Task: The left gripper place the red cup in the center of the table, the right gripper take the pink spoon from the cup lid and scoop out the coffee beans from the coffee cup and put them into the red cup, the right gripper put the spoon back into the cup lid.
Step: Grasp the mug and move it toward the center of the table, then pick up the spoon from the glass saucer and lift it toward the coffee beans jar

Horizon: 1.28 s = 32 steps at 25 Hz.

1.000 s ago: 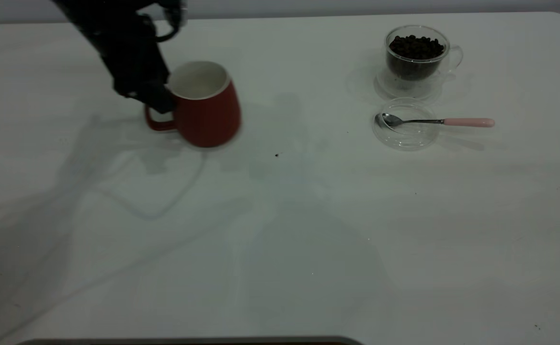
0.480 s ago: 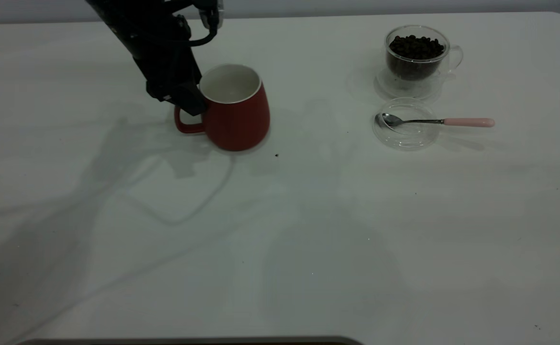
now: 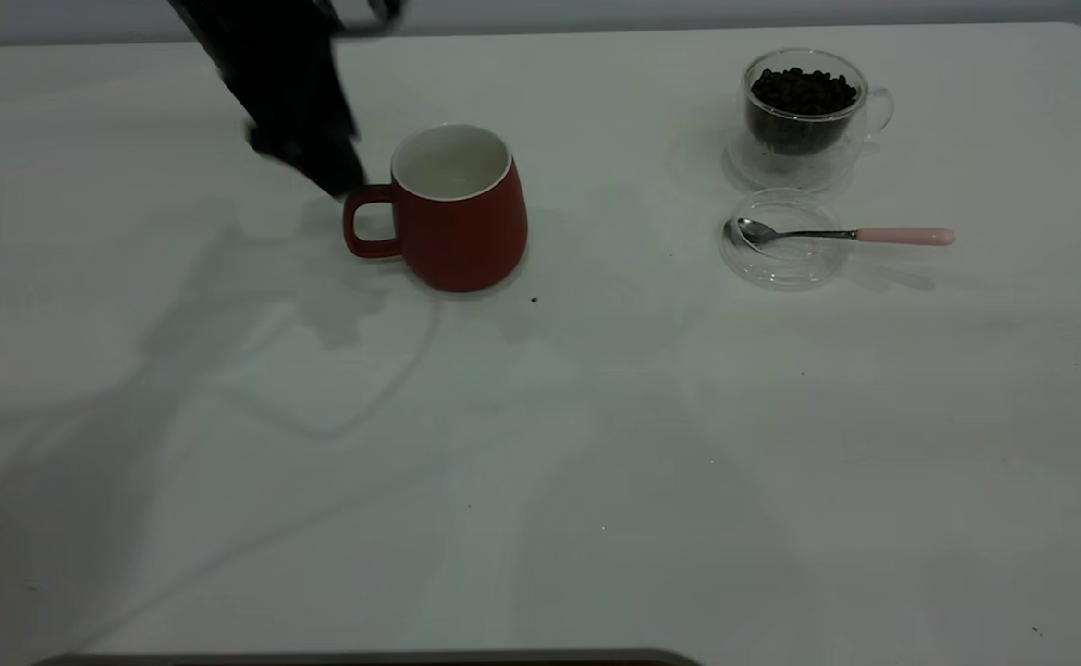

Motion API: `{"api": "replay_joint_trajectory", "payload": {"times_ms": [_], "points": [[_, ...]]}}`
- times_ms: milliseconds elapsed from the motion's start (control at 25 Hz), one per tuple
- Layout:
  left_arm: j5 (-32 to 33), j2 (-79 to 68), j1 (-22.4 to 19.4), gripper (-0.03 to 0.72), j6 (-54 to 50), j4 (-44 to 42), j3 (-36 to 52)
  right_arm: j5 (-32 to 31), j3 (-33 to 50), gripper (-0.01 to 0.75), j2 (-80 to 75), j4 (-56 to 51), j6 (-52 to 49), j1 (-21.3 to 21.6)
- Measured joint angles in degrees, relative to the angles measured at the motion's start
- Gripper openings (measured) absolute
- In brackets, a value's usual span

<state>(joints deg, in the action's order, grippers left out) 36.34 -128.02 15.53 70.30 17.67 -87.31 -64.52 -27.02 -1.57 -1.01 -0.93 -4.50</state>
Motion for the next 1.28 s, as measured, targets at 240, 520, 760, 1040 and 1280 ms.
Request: {"api": "replay_joint_trajectory", "payload": {"times_ms": [240,520,760,1040,1280], "points": [[10.2,14.8,-0.4,0.587,-20.1,-6.8,0.0,0.0,0.0,0.453,0.0,0.0,0.0,0.0],[29.1,35.7,-0.4,0.587,-41.7,-7.6,0.0,0.0,0.0,0.453,0.0,0.0,0.0,0.0],[30.7,48.0,-0.4,0.587,-49.7,-7.7,1.3,0.0,0.0,0.453,0.0,0.0,0.0,0.0],[30.7,59.4,-0.4,0.587,-56.5,-7.7,14.9,0.0,0.0,0.453,0.0,0.0,0.0,0.0],[30.7,69.0,-0.4,0.587,-59.3,-7.8,36.2,0.0,0.0,0.453,0.0,0.0,0.0,0.0]]}}
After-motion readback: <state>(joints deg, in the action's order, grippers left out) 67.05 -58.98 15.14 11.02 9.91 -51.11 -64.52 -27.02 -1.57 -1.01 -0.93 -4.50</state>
